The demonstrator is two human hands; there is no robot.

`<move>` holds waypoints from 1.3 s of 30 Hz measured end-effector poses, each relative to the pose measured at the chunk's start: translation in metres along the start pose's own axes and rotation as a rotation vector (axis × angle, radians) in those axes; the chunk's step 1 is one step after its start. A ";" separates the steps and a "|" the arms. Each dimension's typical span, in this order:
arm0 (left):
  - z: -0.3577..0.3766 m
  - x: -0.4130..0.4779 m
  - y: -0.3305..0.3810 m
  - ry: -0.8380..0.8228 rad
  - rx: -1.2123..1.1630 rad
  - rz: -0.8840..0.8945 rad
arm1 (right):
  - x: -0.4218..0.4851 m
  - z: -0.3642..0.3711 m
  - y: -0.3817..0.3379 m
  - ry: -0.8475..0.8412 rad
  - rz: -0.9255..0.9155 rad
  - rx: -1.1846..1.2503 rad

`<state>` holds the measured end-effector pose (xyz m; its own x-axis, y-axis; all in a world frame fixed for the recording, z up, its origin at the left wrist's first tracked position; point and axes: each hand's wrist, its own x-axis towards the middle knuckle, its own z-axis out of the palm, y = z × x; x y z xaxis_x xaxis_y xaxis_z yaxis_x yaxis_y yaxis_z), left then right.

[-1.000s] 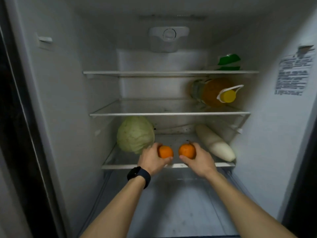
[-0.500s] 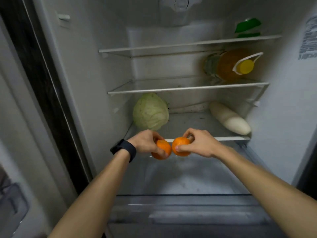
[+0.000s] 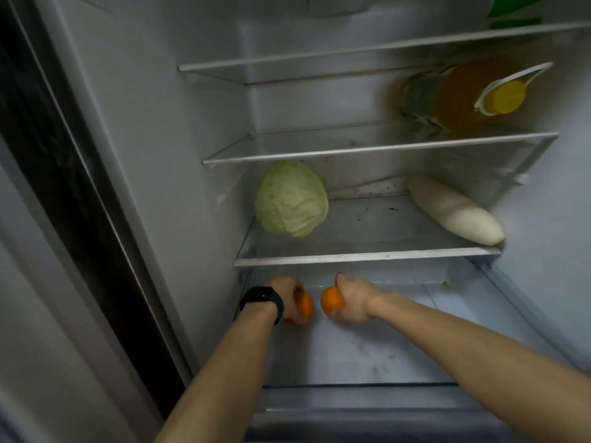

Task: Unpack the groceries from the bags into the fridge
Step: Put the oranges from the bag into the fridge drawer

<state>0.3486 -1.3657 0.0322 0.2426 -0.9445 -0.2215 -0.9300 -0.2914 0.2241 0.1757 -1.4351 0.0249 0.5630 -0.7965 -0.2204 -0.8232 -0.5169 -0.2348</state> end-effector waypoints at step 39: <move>0.159 -0.518 -0.016 0.761 0.007 -0.262 | -0.403 0.150 -0.099 0.560 -0.740 0.347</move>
<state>0.1939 -0.8473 -0.0078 0.5723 -0.6907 0.4422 -0.8180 -0.5188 0.2483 0.0411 -1.0159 -0.0047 0.7372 -0.3894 0.5522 -0.1602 -0.8947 -0.4169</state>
